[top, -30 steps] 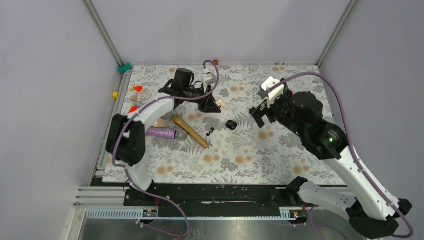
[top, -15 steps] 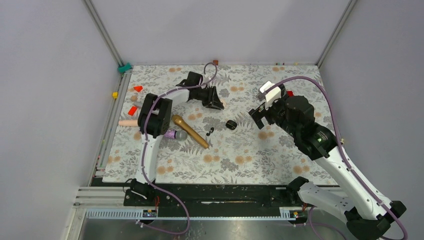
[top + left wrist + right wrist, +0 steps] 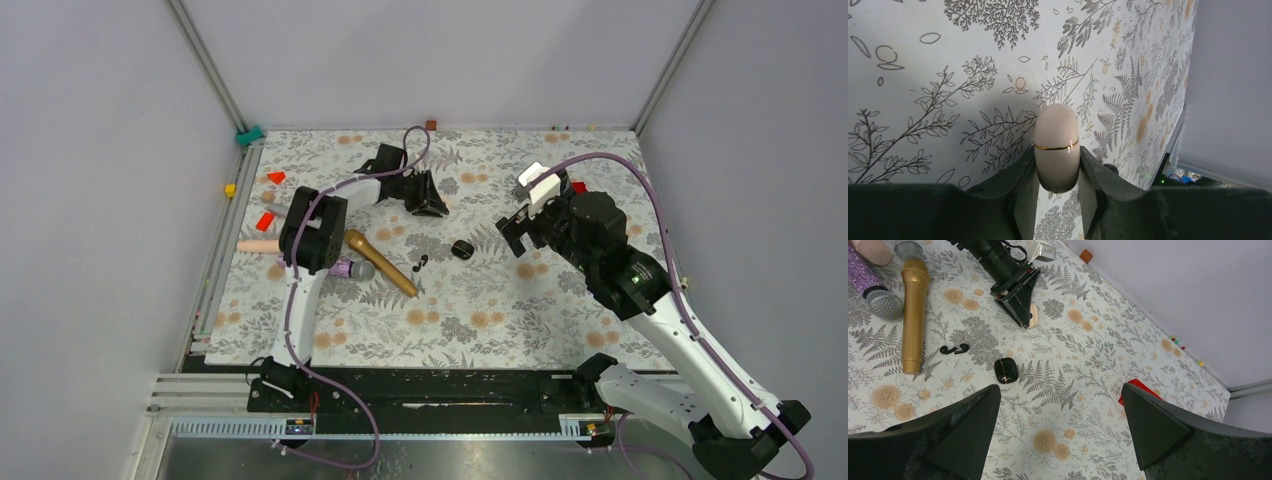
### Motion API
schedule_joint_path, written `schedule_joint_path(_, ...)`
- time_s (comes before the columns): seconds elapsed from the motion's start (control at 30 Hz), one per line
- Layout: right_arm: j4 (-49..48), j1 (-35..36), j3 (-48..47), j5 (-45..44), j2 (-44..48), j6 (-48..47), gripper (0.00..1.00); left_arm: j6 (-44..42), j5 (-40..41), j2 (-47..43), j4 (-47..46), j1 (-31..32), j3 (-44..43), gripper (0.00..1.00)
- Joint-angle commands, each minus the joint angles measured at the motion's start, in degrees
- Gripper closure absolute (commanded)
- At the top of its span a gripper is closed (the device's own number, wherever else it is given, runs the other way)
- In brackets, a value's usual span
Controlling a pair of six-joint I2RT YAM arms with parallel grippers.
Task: Insert the wireless bluetooth earbuds into the charging case
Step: Place the charging case at the center of the board.
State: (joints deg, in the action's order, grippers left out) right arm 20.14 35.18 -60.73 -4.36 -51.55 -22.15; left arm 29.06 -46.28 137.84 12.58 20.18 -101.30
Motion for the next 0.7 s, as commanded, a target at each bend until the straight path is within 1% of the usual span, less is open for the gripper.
schedule_joint_path(0.0, -3.0, -0.5, 0.2, 1.4, 0.2, 0.7, 0.01, 2.0, 2.2, 0.5, 0.0, 0.1, -0.6, 0.56)
schedule_joint_path(0.03, -2.9, -0.5, 0.4, 1.6, 0.2, 0.6, 0.01, 2.5, 2.0, 0.5, -0.2, 0.1, -0.2, 0.42)
schedule_joint_path(0.07, -2.9, -0.5, 0.4, 1.7, 0.2, 0.5, 0.01, 3.0, 1.9, 0.4, -0.4, 0.1, 0.2, 0.12)
schedule_joint_path(0.1, -2.9, -0.5, 0.4, 1.8, 0.1, 0.5, 0.01, 2.9, 1.9, 0.0, -0.4, 0.1, 0.6, 0.03)
schedule_joint_path(0.3, -2.9, -0.9, 0.5, 2.3, -0.6, 0.8, 0.01, 0.7, 2.5, -5.6, -0.6, -1.1, 4.6, 0.01)
schedule_joint_path(0.43, -3.9, -1.2, 1.2, 2.1, -1.7, 0.5, 0.01, -0.7, -0.2, -11.9, -3.5, -3.5, 8.3, 0.01)
schedule_joint_path(0.57, -4.6, -1.4, 1.4, 2.1, -4.1, 1.4, 0.01, -8.1, -4.4, -20.1, -2.1, -5.8, 10.7, 0.01)
schedule_joint_path(0.67, -4.3, -1.5, 0.3, 1.9, -7.7, 3.4, 0.0, -15.9, -5.8, -29.2, 0.3, -8.9, 14.4, 0.01)
